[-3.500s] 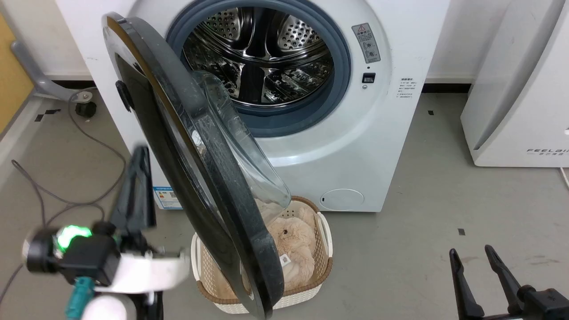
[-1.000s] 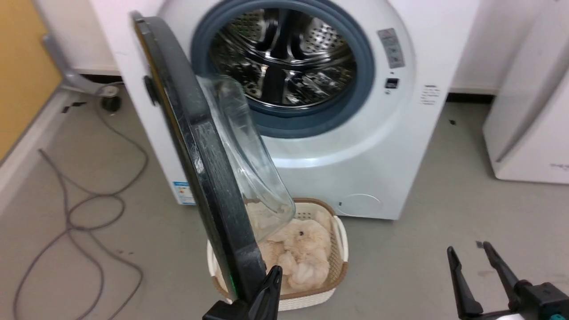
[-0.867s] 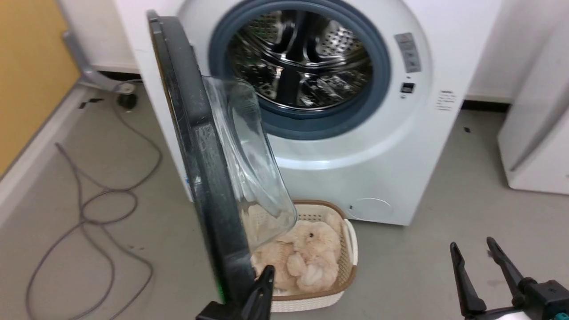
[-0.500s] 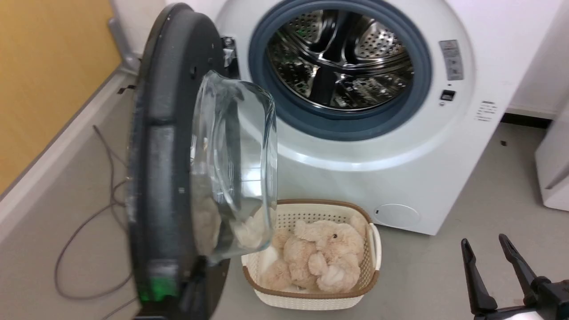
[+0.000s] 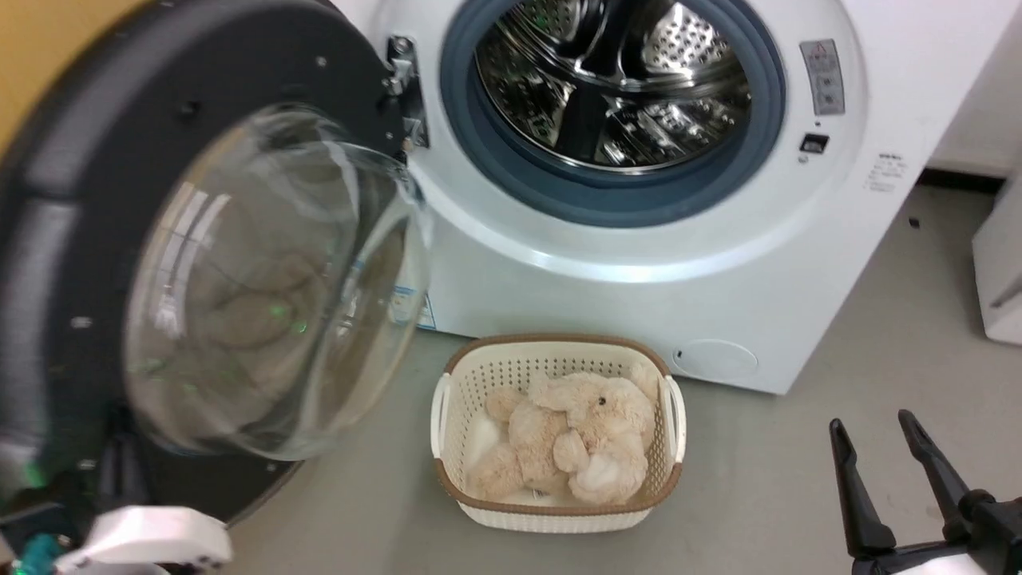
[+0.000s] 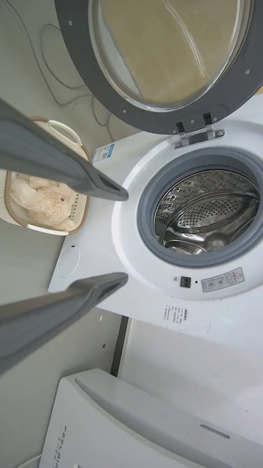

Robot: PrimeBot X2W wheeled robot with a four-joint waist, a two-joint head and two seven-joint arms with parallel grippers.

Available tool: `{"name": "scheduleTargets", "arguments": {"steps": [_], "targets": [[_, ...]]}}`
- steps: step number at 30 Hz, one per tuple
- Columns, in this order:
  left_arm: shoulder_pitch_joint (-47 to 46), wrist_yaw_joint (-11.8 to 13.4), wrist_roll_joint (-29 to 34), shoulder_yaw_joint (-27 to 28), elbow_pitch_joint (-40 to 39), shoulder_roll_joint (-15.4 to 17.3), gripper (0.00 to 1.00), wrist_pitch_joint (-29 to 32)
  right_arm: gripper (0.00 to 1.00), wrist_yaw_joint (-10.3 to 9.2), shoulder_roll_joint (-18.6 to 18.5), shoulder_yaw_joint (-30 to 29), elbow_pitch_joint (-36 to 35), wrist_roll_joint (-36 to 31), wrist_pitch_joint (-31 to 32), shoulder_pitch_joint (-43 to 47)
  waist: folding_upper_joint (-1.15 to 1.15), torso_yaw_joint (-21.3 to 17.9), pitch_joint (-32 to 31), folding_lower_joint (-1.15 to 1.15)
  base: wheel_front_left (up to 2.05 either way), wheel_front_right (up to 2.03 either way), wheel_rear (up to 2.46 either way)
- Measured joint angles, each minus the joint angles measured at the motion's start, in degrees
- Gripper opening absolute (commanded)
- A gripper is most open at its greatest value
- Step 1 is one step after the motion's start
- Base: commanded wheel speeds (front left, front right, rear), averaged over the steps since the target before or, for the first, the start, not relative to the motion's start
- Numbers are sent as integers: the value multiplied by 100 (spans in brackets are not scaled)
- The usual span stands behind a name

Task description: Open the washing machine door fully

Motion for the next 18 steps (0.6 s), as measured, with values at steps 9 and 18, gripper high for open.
{"name": "scheduleTargets", "arguments": {"steps": [9,18], "targets": [[-719,-31,-171,670,1066,274,0,-190,100,0,0,-60,-34,-10,18,-203,0,-311,396,0,0,0,0],[-718,-172,36,1056,1195,0,0,-194,100,0,0,-60,163,14,-10,-222,0,-425,318,0,0,0,0]]}}
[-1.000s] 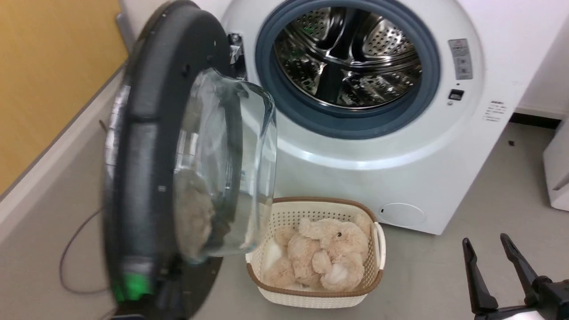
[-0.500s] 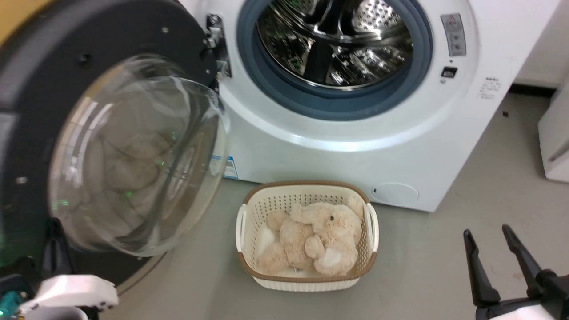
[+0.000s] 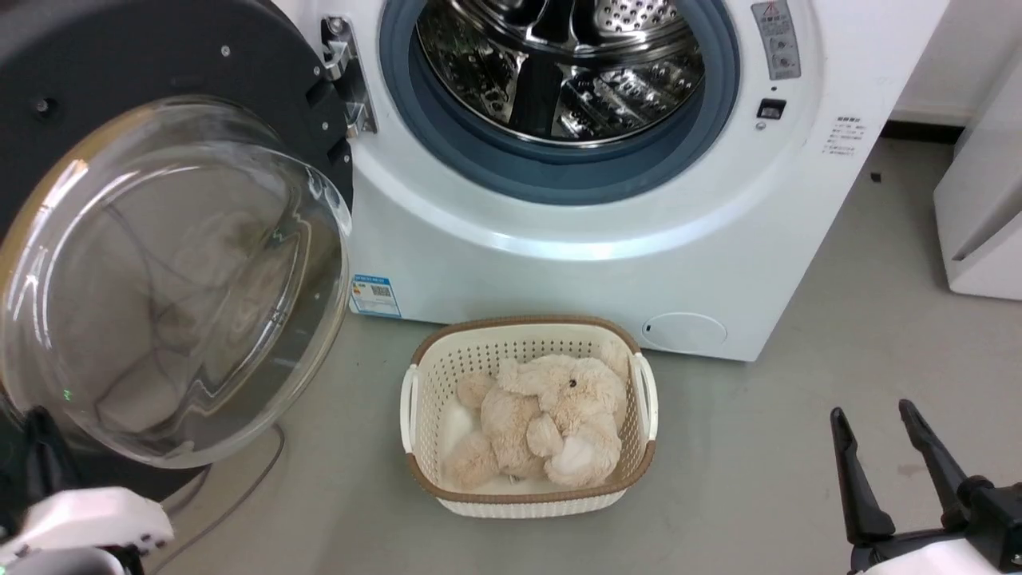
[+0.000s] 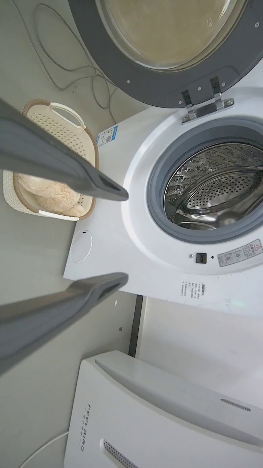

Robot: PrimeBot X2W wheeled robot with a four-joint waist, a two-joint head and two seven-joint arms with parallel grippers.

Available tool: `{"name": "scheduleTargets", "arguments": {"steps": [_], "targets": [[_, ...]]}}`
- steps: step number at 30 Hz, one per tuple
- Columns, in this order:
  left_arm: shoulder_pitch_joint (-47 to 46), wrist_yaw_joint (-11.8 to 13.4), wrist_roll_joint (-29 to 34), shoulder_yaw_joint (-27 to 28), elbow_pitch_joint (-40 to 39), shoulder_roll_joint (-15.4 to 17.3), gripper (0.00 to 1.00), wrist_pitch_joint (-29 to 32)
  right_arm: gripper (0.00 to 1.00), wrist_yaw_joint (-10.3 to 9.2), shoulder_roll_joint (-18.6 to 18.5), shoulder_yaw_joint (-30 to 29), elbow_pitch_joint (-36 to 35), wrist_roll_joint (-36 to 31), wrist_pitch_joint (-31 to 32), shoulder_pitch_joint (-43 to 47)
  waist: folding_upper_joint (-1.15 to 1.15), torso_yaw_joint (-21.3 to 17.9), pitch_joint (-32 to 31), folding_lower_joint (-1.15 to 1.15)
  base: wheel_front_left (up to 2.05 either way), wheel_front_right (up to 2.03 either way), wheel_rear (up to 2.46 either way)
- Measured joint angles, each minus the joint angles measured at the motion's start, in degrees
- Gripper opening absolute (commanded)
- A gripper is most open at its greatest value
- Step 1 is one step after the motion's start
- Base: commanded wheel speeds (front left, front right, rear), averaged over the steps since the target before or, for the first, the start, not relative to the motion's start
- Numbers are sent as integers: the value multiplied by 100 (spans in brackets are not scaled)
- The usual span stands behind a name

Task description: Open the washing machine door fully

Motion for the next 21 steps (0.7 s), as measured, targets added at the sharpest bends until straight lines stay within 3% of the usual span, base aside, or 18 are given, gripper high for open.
{"name": "scheduleTargets", "arguments": {"steps": [8,10,11,12,13,21], "targets": [[727,-187,241,-96,-379,-412,0,0,100,0,0,64,267,46,-27,19,0,-1,-359,0,0,0,0],[954,-230,298,-210,-485,-516,38,0,100,0,0,104,311,40,-44,34,0,-18,-464,-1,0,0,0],[1057,-254,310,-279,-523,-558,49,0,100,0,0,121,320,37,-46,48,0,-32,-508,-1,0,0,0],[1140,-305,349,-376,-534,-581,87,0,100,0,0,136,328,35,-46,68,0,-46,-547,-1,0,0,0],[1201,-367,371,-480,-546,-606,100,3,100,0,0,155,344,26,-42,92,0,-64,-581,-1,0,0,0],[1385,-479,613,-1201,-935,-879,100,29,100,0,0,360,413,-8,10,152,0,-376,-732,-1,0,0,0]]}}
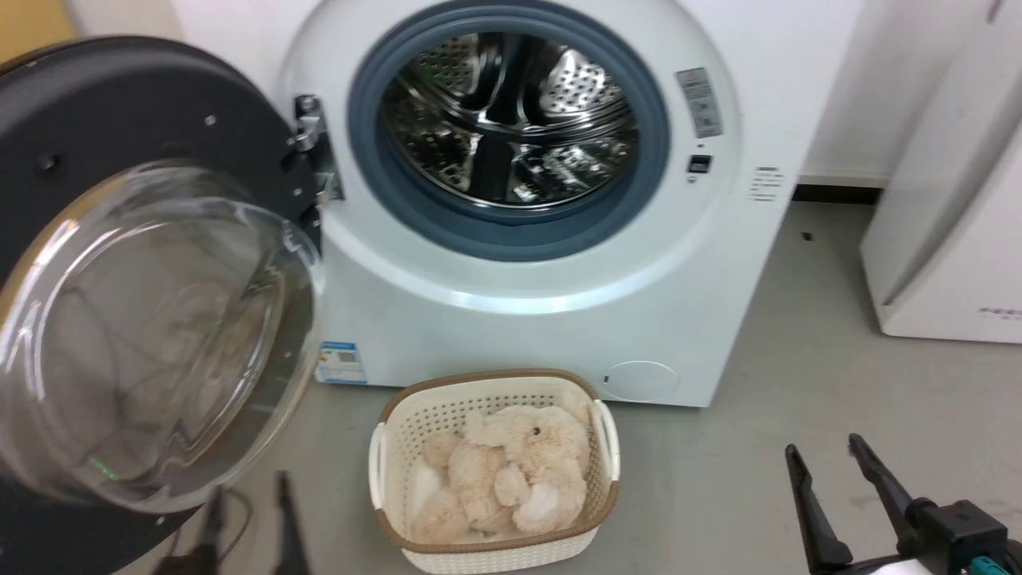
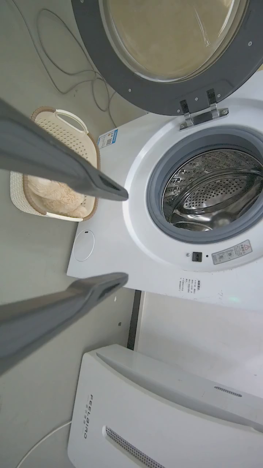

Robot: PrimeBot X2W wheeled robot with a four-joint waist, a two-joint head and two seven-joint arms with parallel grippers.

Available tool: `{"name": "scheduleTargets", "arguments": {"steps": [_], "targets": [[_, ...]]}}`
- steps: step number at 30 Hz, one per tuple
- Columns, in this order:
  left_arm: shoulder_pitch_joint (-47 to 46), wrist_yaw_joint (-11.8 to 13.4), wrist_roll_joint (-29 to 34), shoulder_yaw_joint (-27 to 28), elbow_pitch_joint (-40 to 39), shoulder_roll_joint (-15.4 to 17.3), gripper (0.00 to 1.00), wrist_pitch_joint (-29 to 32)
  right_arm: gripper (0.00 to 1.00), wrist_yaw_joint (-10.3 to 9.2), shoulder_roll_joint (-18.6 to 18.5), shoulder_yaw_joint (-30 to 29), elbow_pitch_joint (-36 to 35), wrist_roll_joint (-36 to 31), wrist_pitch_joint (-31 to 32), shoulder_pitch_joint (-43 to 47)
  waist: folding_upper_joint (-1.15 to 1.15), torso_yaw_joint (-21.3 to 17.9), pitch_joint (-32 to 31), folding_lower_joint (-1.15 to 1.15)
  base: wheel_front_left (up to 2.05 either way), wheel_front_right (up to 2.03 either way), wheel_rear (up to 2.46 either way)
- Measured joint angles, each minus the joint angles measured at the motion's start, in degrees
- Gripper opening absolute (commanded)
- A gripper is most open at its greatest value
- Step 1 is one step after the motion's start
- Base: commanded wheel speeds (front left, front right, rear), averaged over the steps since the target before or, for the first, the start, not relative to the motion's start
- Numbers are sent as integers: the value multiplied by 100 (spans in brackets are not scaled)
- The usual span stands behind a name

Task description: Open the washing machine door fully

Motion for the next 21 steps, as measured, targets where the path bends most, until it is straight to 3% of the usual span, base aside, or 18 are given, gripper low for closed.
{"name": "scheduleTargets", "arguments": {"steps": [9,21], "targets": [[35,-64,426,-887,-148,-156,100,90,100,0,0,33,16,-80,45,-5,0,-480,-59,0,0,0,0],[-158,-41,591,-993,43,0,100,192,100,0,0,11,58,-91,36,-16,0,-592,-24,0,0,0,0]]}}
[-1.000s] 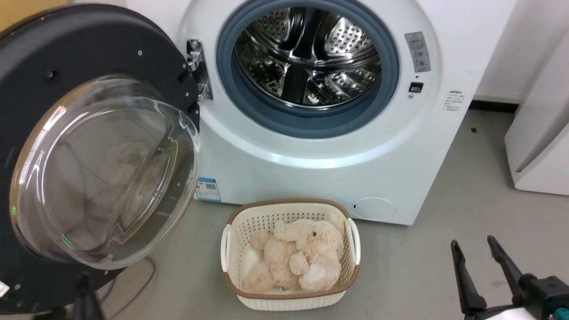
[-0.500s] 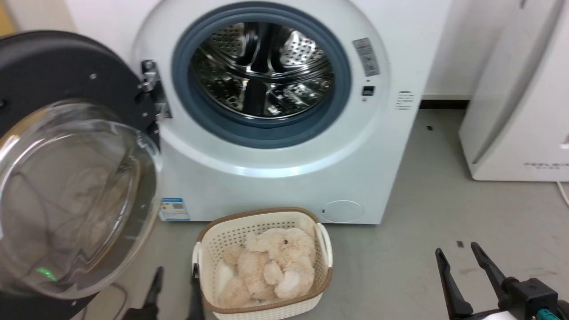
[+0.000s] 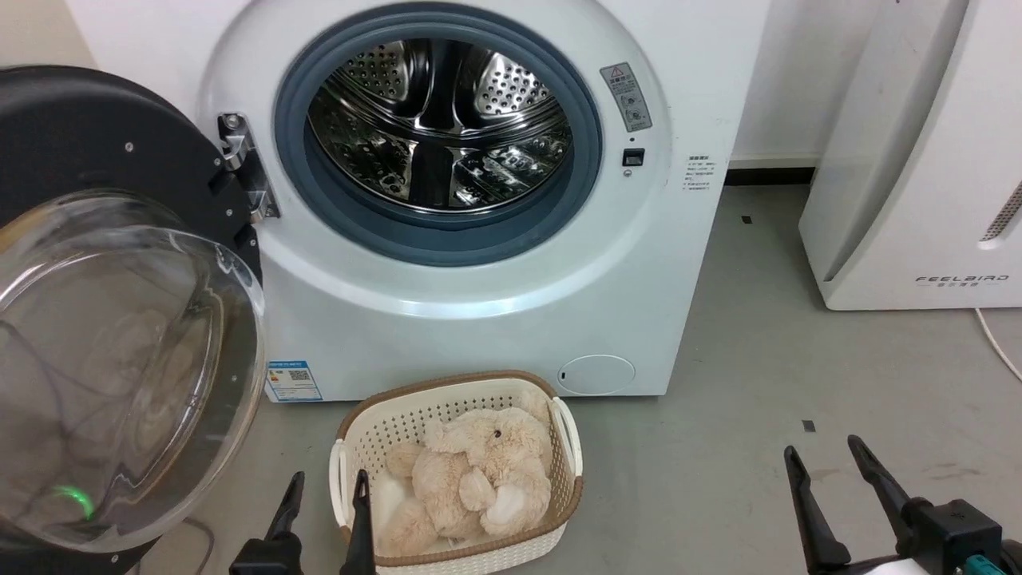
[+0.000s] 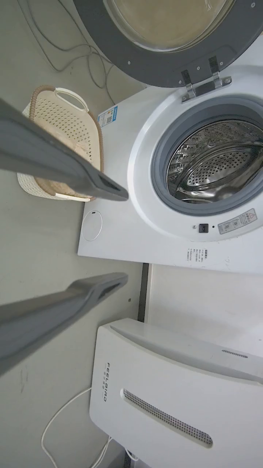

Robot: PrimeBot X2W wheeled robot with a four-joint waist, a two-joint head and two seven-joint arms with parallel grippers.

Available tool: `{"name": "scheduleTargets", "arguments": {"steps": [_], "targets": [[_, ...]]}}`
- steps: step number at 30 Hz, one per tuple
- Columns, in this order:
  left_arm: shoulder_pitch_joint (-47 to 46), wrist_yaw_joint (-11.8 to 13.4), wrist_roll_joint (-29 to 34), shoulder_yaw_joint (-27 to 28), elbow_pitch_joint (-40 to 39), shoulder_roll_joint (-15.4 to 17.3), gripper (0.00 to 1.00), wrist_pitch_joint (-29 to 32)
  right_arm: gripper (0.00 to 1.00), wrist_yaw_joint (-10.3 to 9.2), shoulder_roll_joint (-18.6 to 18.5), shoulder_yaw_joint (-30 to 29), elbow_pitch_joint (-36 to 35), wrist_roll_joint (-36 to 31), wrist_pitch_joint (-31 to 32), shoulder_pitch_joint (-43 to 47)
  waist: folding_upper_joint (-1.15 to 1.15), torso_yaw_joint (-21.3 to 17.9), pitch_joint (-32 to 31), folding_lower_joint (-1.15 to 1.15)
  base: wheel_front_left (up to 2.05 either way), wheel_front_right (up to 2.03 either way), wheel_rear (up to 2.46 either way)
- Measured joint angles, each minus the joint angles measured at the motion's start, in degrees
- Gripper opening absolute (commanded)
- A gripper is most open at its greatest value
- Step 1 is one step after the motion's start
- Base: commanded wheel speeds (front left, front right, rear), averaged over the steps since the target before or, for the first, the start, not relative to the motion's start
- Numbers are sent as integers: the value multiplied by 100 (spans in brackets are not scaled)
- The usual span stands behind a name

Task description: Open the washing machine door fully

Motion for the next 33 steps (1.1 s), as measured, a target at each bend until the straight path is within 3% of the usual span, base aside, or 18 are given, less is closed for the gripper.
{"name": "scheduleTargets", "arguments": {"steps": [10,11,33], "targets": [[-1,52,-22,67,-40,56,100,47,100,0,0,70,30,7,-43,-36,0,128,27,0,0,0,0],[-1,45,-64,67,-43,53,0,52,0,0,0,69,30,8,-44,-38,0,133,26,0,0,0,0],[-5,-35,20,172,-74,2,0,204,0,0,-1,92,71,-1,7,-71,0,115,50,0,0,0,0]]}}
